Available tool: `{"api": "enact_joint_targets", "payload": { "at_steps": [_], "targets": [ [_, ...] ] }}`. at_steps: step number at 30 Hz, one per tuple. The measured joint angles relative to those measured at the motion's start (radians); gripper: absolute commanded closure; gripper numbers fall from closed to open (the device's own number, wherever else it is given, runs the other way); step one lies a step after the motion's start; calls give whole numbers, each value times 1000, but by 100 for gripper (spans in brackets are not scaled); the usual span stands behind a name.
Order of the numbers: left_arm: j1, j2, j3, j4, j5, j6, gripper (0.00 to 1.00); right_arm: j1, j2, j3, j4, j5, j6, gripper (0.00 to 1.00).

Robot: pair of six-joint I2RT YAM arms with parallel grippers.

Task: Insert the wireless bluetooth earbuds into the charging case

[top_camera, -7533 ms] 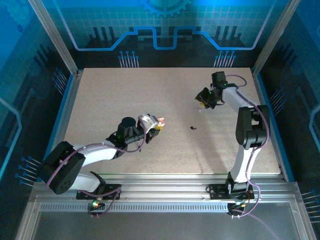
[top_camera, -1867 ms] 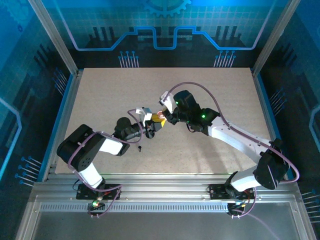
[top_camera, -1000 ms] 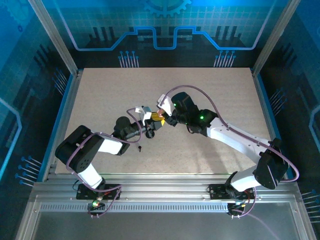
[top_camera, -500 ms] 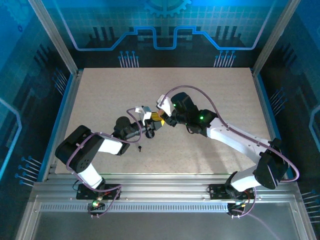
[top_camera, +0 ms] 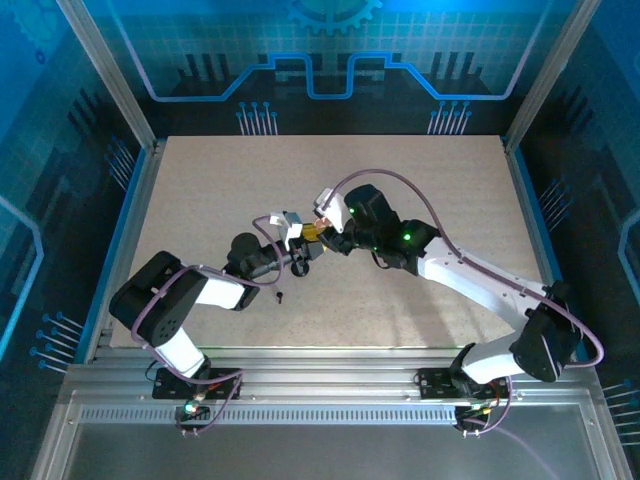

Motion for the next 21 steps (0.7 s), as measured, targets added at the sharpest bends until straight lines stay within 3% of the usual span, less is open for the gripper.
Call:
{"api": "enact_joint_targets", "payload": {
  "at_steps": [10, 16, 21],
  "targets": [
    [0, -22, 0, -3, 0, 17, 81, -40, -105, -23, 34, -24, 191, 54],
    [0, -58, 0, -17, 2, 53, 81, -63, -210, -177, 128, -20, 341, 53],
    [0, -87, 0, -45, 24, 100, 81, -75, -277, -292, 193, -30, 367, 50]
  ]
}}
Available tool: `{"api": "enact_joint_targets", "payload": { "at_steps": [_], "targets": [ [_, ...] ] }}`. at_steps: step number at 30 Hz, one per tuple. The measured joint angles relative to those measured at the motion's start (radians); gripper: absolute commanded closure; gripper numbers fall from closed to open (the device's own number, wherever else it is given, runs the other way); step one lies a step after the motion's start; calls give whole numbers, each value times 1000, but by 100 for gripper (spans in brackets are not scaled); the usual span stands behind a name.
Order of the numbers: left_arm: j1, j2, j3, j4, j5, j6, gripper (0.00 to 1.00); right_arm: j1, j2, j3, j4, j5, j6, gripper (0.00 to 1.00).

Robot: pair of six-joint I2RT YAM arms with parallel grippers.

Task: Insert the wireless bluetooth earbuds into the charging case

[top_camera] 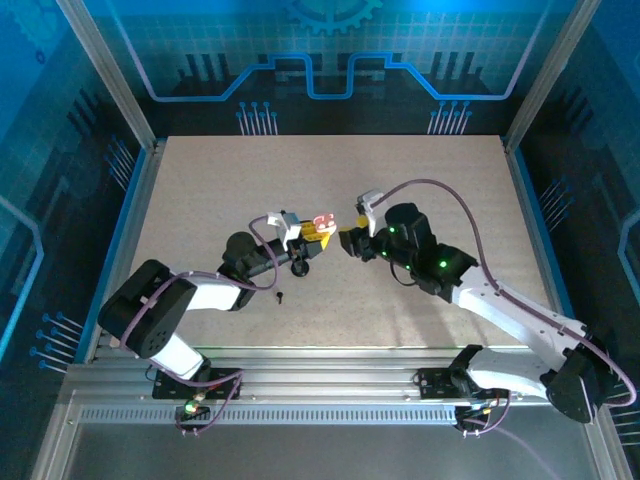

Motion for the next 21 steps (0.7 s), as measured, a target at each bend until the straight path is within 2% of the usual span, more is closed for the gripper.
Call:
{"api": "enact_joint_targets", "payload": {
  "at_steps": [5, 21],
  "targets": [
    [0, -31, -1, -37, 28, 52, 81, -35, -60, -74, 68, -63, -36, 43],
    [-6, -243, 31, -432, 131, 253, 79, -194, -83, -146, 107, -434, -400, 40]
  ]
}}
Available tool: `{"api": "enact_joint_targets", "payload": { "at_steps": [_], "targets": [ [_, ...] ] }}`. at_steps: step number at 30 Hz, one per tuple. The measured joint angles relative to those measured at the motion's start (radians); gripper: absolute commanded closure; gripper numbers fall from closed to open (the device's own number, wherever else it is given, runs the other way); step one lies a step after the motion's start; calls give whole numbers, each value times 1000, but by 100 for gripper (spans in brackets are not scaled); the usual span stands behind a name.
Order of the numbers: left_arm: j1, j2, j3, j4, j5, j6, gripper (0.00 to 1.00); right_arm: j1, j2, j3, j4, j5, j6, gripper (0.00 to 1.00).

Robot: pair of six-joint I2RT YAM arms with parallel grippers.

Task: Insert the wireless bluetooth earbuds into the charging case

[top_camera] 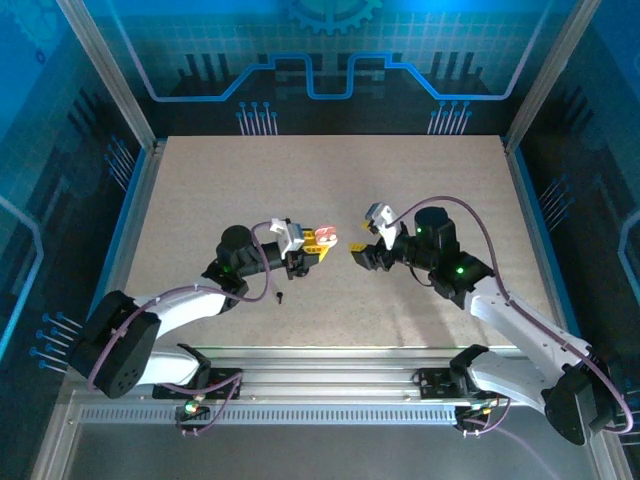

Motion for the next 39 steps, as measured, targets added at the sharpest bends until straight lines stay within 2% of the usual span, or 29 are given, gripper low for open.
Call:
{"api": "enact_joint_targets", "payload": {
  "at_steps": [7, 16, 26, 39],
  "targets": [
    [-18, -30, 23, -103, 11, 58, 79, -10, 46, 5, -40, -123, -138, 43],
    [-41, -30, 27, -138, 15, 76, 79, -10, 150, 92, -91, -208, -214, 46],
    [-43, -30, 31, -143, 15, 77, 79, 6, 218, 138, -117, -253, -256, 46],
    [-48, -30, 40, -143, 14, 80, 79, 20, 193, 169, -167, -261, -309, 48]
  ]
}}
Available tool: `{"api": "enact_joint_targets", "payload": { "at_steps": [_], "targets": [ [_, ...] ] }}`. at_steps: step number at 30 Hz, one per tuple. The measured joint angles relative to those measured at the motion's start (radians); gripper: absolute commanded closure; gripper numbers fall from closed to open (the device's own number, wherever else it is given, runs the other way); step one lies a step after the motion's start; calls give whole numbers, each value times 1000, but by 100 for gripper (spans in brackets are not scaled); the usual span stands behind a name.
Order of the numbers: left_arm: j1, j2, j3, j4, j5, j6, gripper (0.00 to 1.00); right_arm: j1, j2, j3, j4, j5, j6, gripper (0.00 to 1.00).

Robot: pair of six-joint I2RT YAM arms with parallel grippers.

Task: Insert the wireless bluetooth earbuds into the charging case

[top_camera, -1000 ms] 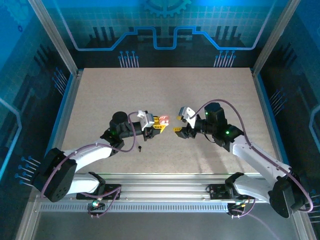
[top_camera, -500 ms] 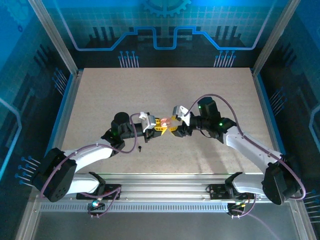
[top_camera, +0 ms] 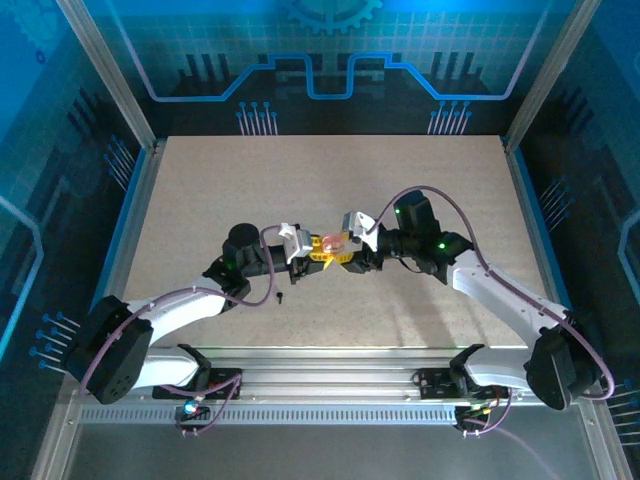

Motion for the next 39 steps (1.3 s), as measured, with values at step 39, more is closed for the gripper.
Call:
{"api": "enact_joint_targets", "payload": {
  "at_steps": [39],
  "targets": [
    [-16, 2, 0, -7, 38, 8, 79, -15, -19, 93, -209, -79, -338, 60]
  ]
}}
